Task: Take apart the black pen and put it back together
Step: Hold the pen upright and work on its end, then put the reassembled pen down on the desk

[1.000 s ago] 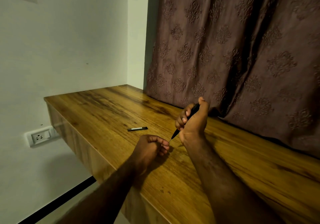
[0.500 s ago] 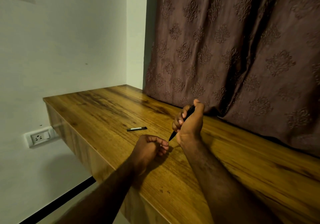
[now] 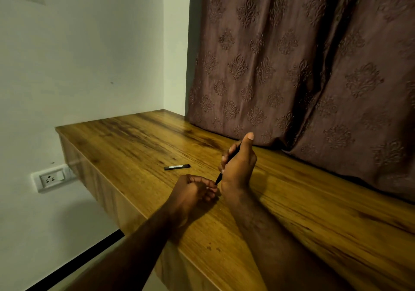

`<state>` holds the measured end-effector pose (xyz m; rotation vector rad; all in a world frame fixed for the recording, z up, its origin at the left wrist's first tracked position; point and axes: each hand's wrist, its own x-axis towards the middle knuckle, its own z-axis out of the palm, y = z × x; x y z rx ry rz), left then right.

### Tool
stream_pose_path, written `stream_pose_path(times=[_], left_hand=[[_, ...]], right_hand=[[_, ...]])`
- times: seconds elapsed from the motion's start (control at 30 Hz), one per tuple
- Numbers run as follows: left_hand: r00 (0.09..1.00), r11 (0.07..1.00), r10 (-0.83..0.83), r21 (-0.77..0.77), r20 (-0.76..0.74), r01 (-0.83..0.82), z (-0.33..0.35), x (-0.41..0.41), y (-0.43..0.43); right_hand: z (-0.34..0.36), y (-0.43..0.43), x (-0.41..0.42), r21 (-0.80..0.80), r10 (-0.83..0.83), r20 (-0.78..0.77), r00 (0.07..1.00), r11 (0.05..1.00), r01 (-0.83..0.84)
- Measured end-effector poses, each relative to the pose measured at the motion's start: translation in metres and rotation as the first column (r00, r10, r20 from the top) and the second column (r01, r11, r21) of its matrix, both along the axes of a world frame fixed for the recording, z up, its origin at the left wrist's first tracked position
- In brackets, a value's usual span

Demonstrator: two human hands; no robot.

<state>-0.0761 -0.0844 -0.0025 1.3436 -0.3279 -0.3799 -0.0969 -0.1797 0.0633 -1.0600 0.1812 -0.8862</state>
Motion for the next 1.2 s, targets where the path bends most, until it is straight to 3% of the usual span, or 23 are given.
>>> stream_pose_path(times=[0.13,0.33,0.47,0.67,0.93,1.2], left_hand=[[1.0,0.999,-0.001,-0.037,0.026,0.002,0.004,-0.003,0.002],[0.998,0.98,0.06,-0.188,-0.021,-0.063,0.007,-0.009,-0.001],[0.996,0.996,0.019,-0.091,0.082,-0.012,0.006,-0.017,-0.004],[0.995,0.999,-0.018,-0.025,0.097,0.02,0.008,-0.02,-0.008],[0.973,0.987,-0.149,-0.037,0.175,0.158,0.004,-0.021,-0.006],[0.983,0.996,-0.086,0.034,0.162,0.081,-0.001,-0.022,-0.006]], right_hand=[[-0.009,0.0,0.007,-0.094,-0.121,-0.018,0.993,0.989,0.118],[-0.025,-0.009,0.016,-0.085,-0.116,-0.219,0.969,0.991,0.099],[-0.025,-0.013,0.019,0.044,-0.082,-0.263,0.961,0.994,0.097],[-0.027,-0.025,0.019,0.232,0.014,-0.246,0.969,0.972,0.045],[-0.029,-0.035,0.023,0.147,-0.006,-0.358,0.934,0.987,0.063],[-0.035,-0.038,0.029,0.138,0.029,-0.439,0.898,0.99,0.036]])
